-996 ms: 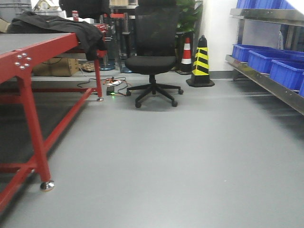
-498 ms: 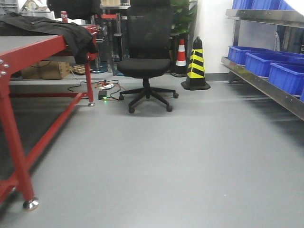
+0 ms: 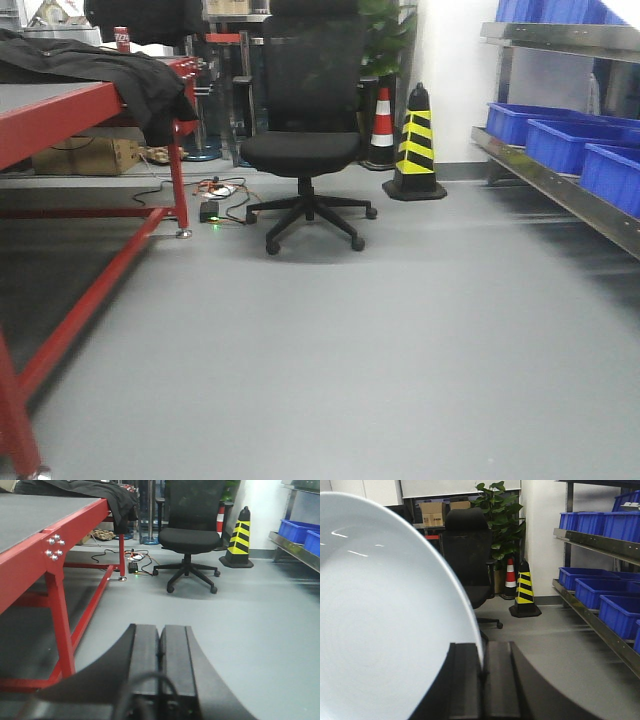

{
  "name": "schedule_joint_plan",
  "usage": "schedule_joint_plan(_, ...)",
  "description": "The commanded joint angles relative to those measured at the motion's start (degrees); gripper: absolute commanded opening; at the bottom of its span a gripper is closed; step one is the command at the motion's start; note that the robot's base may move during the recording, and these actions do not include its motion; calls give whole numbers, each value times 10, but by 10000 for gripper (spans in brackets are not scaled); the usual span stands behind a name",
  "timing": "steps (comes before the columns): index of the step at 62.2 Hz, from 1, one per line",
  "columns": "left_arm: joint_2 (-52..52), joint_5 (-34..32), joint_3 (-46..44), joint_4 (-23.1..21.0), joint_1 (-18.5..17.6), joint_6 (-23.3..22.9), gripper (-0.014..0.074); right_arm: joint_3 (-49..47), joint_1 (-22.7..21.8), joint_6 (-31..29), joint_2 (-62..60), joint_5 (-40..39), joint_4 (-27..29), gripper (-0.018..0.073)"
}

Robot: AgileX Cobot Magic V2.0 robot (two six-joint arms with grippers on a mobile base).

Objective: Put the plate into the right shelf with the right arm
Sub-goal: 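Drive the base past the red-framed table carrying the plate, then turn the base toward the steel shelf rack with blue bins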

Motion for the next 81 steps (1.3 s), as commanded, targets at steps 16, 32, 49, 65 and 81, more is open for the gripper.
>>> schedule_joint_plan(16,-6,-52,6,-5,-1,-4,-128,-16,-5,-4,4,-57,4,51)
schedule_joint_plan(32,-6,-52,6,-5,-1,-4,-128,-16,-5,-4,4,-57,4,51)
schedule_joint_plan(49,-6,-52,6,-5,-1,-4,-128,-16,-5,-4,4,-57,4,51)
schedule_joint_plan(65,-6,-52,6,-5,-1,-4,-128,-16,-5,-4,4,-57,4,51)
schedule_joint_plan(81,-6,-52,6,-5,-1,-4,-128,-16,-5,-4,4,-57,4,51)
